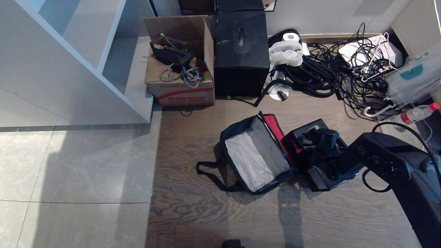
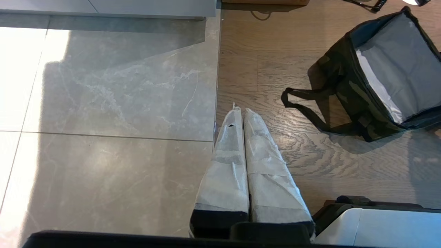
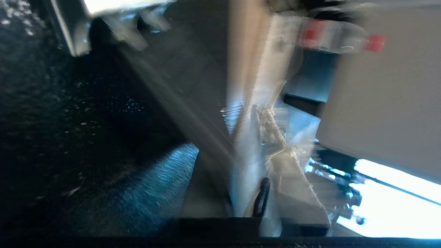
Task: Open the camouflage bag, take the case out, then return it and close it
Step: Grip the handle again, then place the black box back
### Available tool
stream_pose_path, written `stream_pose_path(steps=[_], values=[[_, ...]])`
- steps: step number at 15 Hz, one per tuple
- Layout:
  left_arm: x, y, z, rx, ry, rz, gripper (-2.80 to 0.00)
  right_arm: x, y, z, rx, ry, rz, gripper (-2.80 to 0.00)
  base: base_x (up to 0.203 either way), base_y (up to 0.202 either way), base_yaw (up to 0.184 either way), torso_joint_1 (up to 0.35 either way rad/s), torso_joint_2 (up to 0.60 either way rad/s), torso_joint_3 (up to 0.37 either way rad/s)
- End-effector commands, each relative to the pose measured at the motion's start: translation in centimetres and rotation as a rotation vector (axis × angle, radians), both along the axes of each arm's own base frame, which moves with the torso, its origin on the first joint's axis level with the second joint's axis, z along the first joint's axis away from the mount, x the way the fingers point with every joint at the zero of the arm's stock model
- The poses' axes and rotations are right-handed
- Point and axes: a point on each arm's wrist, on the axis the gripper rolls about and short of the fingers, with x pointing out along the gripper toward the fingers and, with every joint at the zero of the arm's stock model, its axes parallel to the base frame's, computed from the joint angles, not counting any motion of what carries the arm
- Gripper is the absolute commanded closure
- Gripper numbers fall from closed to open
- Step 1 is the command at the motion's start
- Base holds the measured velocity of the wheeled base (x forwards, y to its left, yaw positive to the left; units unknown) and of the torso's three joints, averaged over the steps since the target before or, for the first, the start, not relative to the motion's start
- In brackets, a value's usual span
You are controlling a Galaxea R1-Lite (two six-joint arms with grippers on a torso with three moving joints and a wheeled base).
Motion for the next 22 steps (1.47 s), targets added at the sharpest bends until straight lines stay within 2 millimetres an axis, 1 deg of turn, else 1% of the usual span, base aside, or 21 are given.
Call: stream_pose_path(steps=[1,4,5,7,10,11,12,15,17,21,22], values=[[0.0,0.0,0.0,-0.001,0.000,0.001,0.00,0.0,0.0,0.9,-0.003,-0.024,-0.008,0.00,0.000,0.000,0.000,0.000,0.00,0.000],[0.0,0.0,0.0,-0.001,0.000,0.001,0.00,-0.8,0.8,3.4,0.004,-0.057,-0.001,0.00,0.000,0.000,0.000,0.000,0.00,0.000],[0.0,0.0,0.0,-0.001,0.000,0.001,0.00,-1.2,1.0,4.9,0.006,-0.080,0.002,0.00,0.000,0.000,0.000,0.000,0.00,0.000],[0.0,0.0,0.0,-0.001,0.000,0.001,0.00,-2.0,1.1,9.1,0.008,-0.145,0.004,0.00,0.000,0.000,0.000,0.000,0.00,0.000],[0.0,0.0,0.0,-0.001,0.000,0.001,0.00,-4.1,1.0,15.8,0.008,-0.256,0.006,0.00,0.000,0.000,0.000,0.000,0.00,0.000],[0.0,0.0,0.0,-0.001,0.000,0.001,0.00,-5.0,1.0,17.6,0.007,-0.281,0.007,0.00,0.000,0.000,0.000,0.000,0.00,0.000],[0.0,0.0,0.0,-0.001,0.000,0.001,0.00,-6.0,1.0,19.0,0.007,-0.291,0.008,0.00,0.000,0.000,0.000,0.000,0.00,0.000],[0.0,0.0,0.0,-0.001,0.000,0.001,0.00,-9.0,1.7,22.0,0.013,-0.301,0.026,0.00,0.000,0.000,0.000,0.000,0.00,0.000],[0.0,0.0,0.0,-0.001,0.000,0.001,0.00,-11.1,3.1,23.5,0.019,-0.299,0.065,0.00,0.000,0.000,0.000,0.000,0.00,0.000],[0.0,0.0,0.0,-0.001,0.000,0.001,0.00,-15.0,7.6,24.6,0.038,-0.267,0.195,0.00,0.000,0.000,0.000,0.000,0.00,0.000],[0.0,0.0,0.0,-0.001,0.000,0.001,0.00,-15.4,8.1,24.7,0.038,-0.254,0.205,0.00,0.000,0.000,0.000,0.000,0.00,0.000]])
